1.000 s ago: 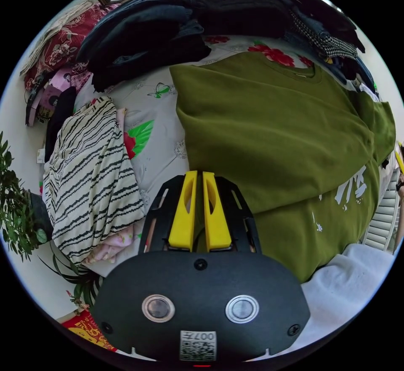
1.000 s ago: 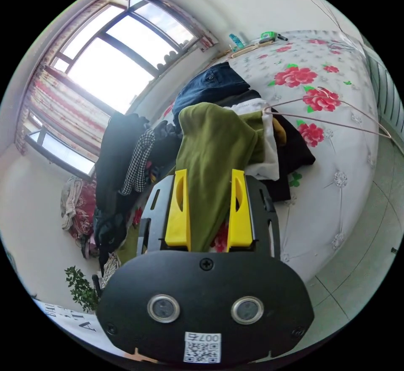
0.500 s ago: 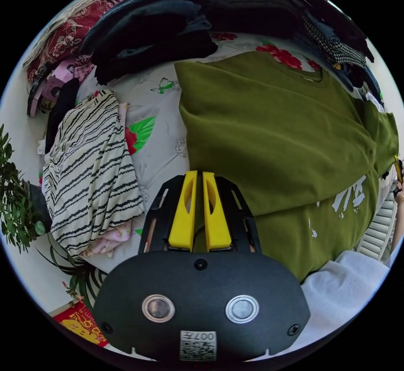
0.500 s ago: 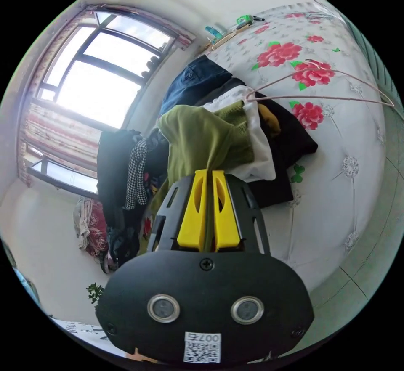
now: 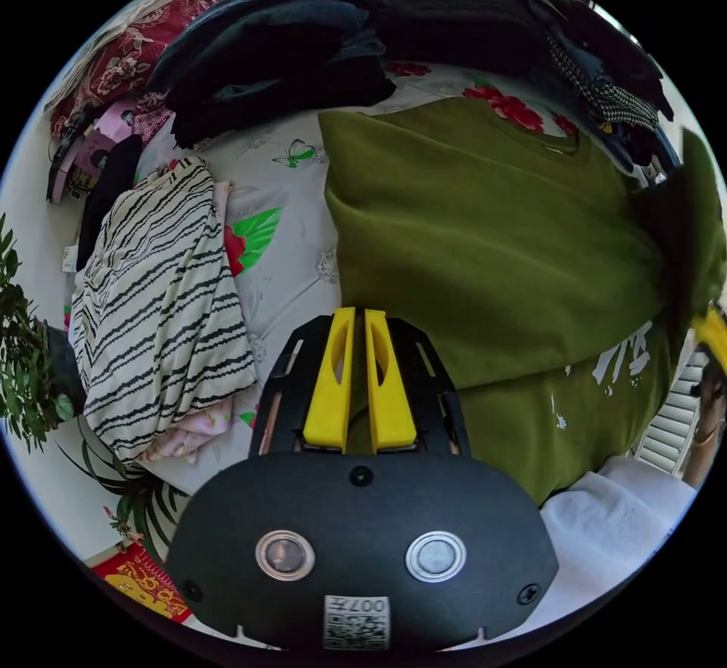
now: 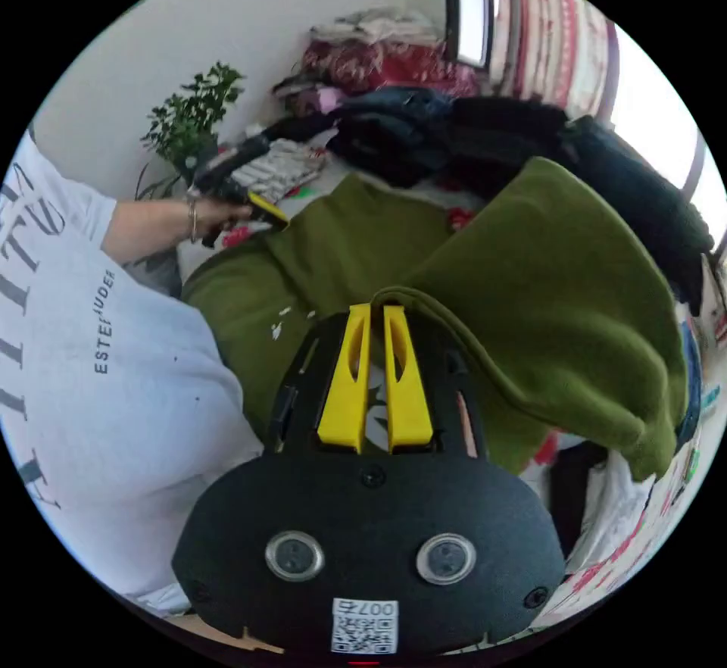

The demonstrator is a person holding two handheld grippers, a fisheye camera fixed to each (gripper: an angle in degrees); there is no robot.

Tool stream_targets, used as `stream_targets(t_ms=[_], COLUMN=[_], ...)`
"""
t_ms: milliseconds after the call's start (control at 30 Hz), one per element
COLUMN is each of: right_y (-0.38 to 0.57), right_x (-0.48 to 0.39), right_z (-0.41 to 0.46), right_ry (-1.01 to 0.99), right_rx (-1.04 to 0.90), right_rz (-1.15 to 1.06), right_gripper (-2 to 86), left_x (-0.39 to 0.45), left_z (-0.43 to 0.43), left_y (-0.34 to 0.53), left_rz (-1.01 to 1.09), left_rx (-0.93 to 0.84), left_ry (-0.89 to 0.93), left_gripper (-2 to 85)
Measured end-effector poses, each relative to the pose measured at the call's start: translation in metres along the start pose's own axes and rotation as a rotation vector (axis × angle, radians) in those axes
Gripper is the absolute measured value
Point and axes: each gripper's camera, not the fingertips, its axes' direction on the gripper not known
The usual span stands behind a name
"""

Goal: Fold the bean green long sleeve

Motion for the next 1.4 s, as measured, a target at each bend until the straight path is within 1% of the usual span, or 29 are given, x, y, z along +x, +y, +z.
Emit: stream_targets(t_ms=[100, 167, 233, 333, 400, 467, 500, 533, 600, 667, 733, 767, 800, 833, 867, 900, 933, 967, 1000, 1033, 1067, 1100, 1167, 1200, 1267, 1333, 1400], right_y=[-0.006, -0.008, -0.013, -0.017, -0.005, 0.005, 0.007, 0.006, 0.0, -0.01, -0.024, -0.041, -0.065, -0.078, -0.102, -0.123, -0.131, -0.141, -0.144, -0.143, -0.137, -0.127, -0.11, -0.098, -0.08, -0.063, -0.037], right_x=[-0.044, -0.055, -0.055, -0.023, 0.018, 0.04, 0.049, 0.053, 0.066, 0.071, 0.07, 0.062, 0.045, 0.034, 0.004, -0.031, -0.051, -0.089, -0.123, -0.138, -0.163, -0.182, -0.196, -0.198, -0.189, -0.164, -0.114], right_z=[0.075, 0.088, 0.082, 0.063, 0.053, 0.058, 0.07, 0.078, 0.112, 0.131, 0.126, 0.112, 0.095, 0.086, 0.072, 0.064, 0.063, 0.07, 0.086, 0.097, 0.123, 0.149, 0.177, 0.185, 0.181, 0.169, 0.149], right_ry=[-0.141, -0.151, -0.117, -0.067, -0.097, -0.162, -0.192, -0.206, -0.316, -0.375, -0.377, -0.355, -0.313, -0.293, -0.255, -0.215, -0.196, -0.165, -0.149, -0.149, -0.166, -0.201, -0.282, -0.328, -0.323, -0.251, -0.129], right_rx=[-0.242, -0.277, -0.224, -0.072, 0.067, 0.135, 0.126, 0.118, 0.076, 0.065, 0.168, 0.256, 0.32, 0.34, 0.357, 0.348, 0.33, 0.274, 0.194, 0.15, 0.045, -0.065, -0.194, -0.229, -0.206, -0.164, -0.107], right_rz=[-0.033, -0.025, 0.018, 0.244, 0.553, 0.727, 0.795, 0.817, 0.874, 0.869, 0.852, 0.793, 0.676, 0.598, 0.421, 0.233, 0.142, -0.011, -0.117, -0.158, -0.224, -0.242, -0.232, -0.21, -0.138, -0.023, 0.19], right_gripper=[4.2, 5.5, 6.6, 8.3, 9.3, 9.4, 9.1, 8.6, 5.1, 2.5, 1.3, 0.9, 0.8, 0.8, 0.9, 1.2, 1.4, 2.1, 2.9, 3.2, 4.0, 4.9, 5.7, 5.9, 5.9, 5.9, 5.8], left_x=[-0.009, -0.014, -0.021, -0.031, -0.038, -0.042, -0.045, -0.046, -0.05, -0.053, -0.057, -0.06, -0.063, -0.065, -0.068, -0.071, -0.073, -0.076, -0.079, -0.082, -0.087, -0.094, -0.106, -0.113, -0.122, -0.127, -0.129], left_z=[-0.001, -0.001, -0.001, -0.002, -0.002, -0.002, -0.002, -0.002, -0.002, -0.003, -0.004, -0.005, -0.006, -0.007, -0.009, -0.011, -0.013, -0.015, -0.017, -0.018, -0.02, -0.022, -0.024, -0.026, -0.031, -0.037, -0.045], left_y=[0.006, 0.01, 0.014, 0.021, 0.025, 0.028, 0.029, 0.03, 0.033, 0.036, 0.039, 0.041, 0.043, 0.045, 0.048, 0.051, 0.053, 0.057, 0.062, 0.065, 0.071, 0.079, 0.091, 0.099, 0.112, 0.121, 0.125], left_rz=[-0.002, 0.003, -0.005, -0.028, -0.028, -0.028, -0.028, -0.029, -0.026, -0.027, -0.034, -0.041, -0.05, -0.056, -0.066, -0.072, -0.076, -0.082, -0.084, -0.087, -0.098, -0.116, -0.145, -0.161, -0.175, -0.174, -0.163], left_rx=[0.018, 0.027, 0.038, 0.054, 0.065, 0.067, 0.066, 0.066, 0.066, 0.068, 0.068, 0.066, 0.063, 0.06, 0.055, 0.054, 0.055, 0.055, 0.052, 0.052, 0.057, 0.067, 0.079, 0.089, 0.112, 0.141, 0.179], left_ry=[0.028, 0.043, 0.063, 0.101, 0.115, 0.124, 0.129, 0.132, 0.138, 0.145, 0.154, 0.162, 0.168, 0.169, 0.167, 0.162, 0.155, 0.137, 0.125, 0.123, 0.127, 0.14, 0.165, 0.186, 0.216, 0.248, 0.291], left_gripper=[-0.6, -0.5, -0.4, -0.3, -0.2, -0.1, -0.1, -0.1, -0.2, -0.2, -0.4, -0.5, -0.6, -0.6, -0.8, -0.8, -0.9, -0.9, -0.9, -0.9, -0.9, -0.9, -0.8, -0.6, -0.1, 1.1, 4.4])
